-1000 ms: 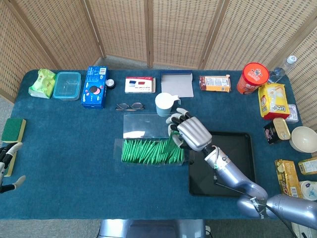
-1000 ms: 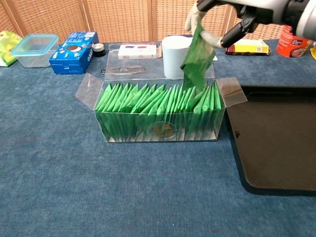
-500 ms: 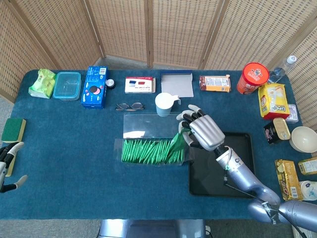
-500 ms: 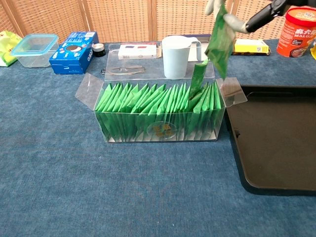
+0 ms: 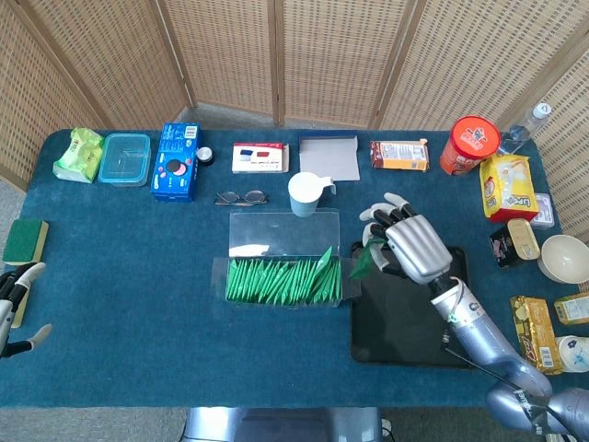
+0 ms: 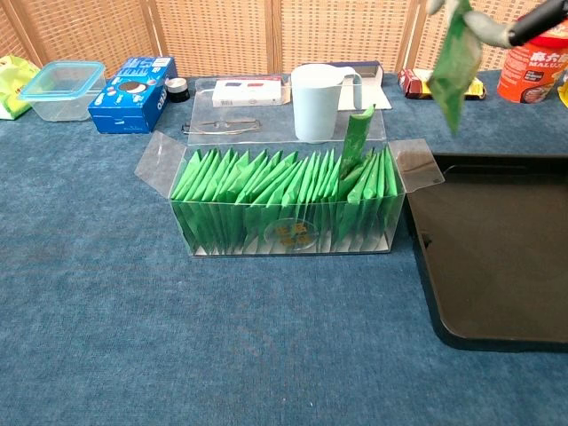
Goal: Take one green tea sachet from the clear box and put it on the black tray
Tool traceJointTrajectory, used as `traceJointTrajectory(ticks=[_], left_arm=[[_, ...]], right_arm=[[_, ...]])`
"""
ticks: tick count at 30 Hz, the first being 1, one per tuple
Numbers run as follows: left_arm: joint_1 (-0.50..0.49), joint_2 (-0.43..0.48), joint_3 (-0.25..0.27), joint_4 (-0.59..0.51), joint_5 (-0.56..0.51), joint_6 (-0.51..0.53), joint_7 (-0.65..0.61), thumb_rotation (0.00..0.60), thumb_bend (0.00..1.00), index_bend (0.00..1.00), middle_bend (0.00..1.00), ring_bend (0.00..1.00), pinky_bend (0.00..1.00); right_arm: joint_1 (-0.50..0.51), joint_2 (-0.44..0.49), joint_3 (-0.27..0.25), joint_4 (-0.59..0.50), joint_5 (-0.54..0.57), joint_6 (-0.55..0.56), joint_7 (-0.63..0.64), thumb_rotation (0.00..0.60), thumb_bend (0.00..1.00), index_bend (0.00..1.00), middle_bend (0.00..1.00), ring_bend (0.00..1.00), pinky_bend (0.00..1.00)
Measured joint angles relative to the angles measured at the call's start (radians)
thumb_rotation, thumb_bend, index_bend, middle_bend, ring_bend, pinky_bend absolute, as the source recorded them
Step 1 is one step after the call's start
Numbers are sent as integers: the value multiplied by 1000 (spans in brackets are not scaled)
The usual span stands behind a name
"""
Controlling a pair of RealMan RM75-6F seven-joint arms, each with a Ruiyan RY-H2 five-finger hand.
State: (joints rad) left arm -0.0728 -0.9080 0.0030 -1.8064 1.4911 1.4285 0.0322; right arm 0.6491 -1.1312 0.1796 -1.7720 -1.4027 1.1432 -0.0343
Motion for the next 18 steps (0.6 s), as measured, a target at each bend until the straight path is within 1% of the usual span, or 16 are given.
traceJointTrajectory(ticks=[7,15,18], left_arm=[[-1,3,2,-5,3,-2,2,600,204,94,124,139,241],[4,12,6,-17,11,6,8,600,205,94,124,139,241],[7,16,8,-24,14,10,11,600,204,94,124,139,241]], right_arm=[[-62,37,-43,3,6,17,11,600,576,562,323,224,128],[-133,46,-90,49,13,38,54,600,576,542,322,214,127],[-152,46,-101,69,13,43,72,600,576,508,302,193,119]])
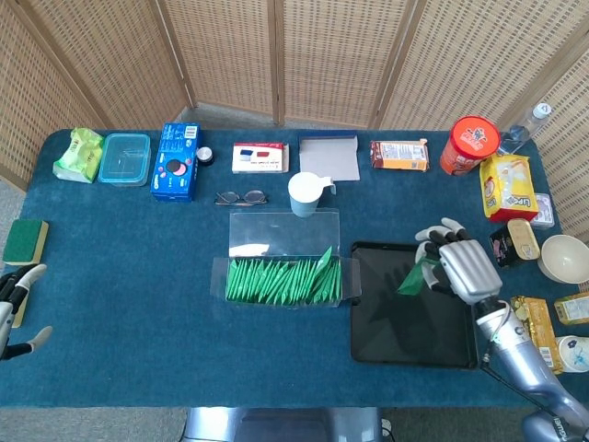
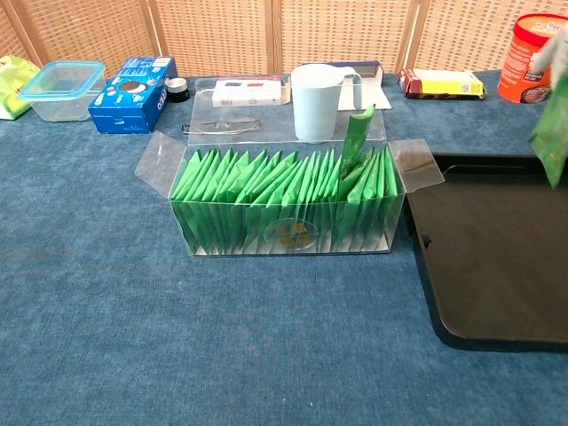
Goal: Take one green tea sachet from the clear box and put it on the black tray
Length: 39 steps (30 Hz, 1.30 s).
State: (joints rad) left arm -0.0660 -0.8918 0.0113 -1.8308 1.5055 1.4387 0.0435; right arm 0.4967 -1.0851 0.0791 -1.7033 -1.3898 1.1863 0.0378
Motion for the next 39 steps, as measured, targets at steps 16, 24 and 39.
traceJointTrajectory(ticks=[16,24,39], left_arm=[[17,4,15,-23,6,10,13,600,205,93,124,139,241],[34,-20,41,-12,-1,-5,5,600,204,94,124,139,241],[88,-125,69,20,49,61,34,600,204,121,124,139,241]], right_arm=[[-48,9,-2,45,2,12,45,600,577,121,147,90,90],[-129,6,18,-12,76,130,-72,600,577,134,147,88,90],[-336,-38,-29,-112,103,369,-236,600,577,157,151,86,90]])
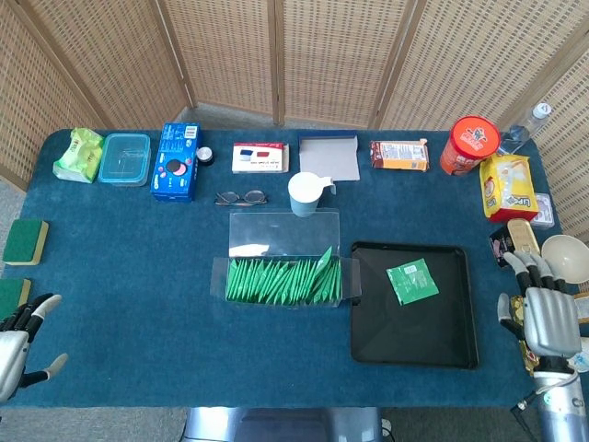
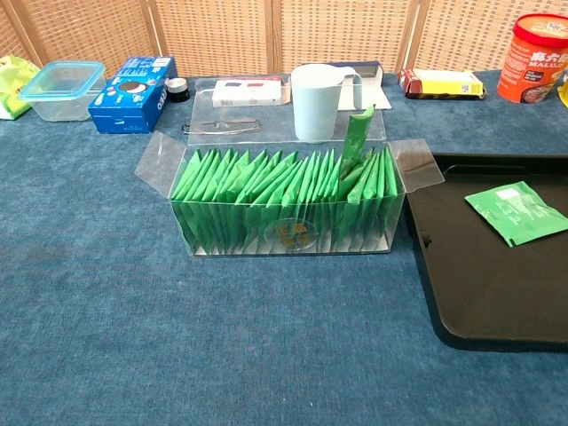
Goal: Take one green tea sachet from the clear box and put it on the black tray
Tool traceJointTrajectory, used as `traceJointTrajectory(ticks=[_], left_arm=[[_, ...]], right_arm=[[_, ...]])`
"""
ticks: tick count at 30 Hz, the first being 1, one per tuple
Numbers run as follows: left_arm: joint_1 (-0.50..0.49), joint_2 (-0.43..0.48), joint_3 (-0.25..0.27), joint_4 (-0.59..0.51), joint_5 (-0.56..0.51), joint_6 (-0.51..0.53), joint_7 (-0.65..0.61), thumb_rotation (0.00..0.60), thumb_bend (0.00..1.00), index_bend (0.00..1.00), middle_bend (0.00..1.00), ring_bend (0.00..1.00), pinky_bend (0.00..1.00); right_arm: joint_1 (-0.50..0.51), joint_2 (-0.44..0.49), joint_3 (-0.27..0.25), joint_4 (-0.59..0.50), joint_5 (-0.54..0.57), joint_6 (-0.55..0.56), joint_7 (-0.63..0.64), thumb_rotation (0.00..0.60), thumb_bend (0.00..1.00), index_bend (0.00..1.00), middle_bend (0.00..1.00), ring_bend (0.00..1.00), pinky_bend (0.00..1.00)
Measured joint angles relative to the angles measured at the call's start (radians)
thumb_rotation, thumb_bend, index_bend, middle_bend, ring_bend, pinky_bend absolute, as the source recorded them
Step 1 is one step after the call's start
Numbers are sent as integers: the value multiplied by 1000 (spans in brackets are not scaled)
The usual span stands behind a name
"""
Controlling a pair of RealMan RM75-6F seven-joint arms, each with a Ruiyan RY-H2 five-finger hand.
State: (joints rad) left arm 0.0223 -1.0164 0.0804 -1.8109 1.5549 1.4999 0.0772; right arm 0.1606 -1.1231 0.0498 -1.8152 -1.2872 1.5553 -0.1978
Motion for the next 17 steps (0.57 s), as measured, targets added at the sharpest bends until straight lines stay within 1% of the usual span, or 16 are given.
traceJointTrajectory(ticks=[5,17], left_arm=[[3,-14,-9,9,18,21,0,600,205,124,124,139,241],[-19,-23,-38,-3,34,27,-5,600,204,124,124,139,241]], right_arm=[[-46,-11,-13,-8,-26,36,-3,600,577,161,154,86,90],[-66,-18,1,-10,-39,14,19,600,577,162,154,86,90]])
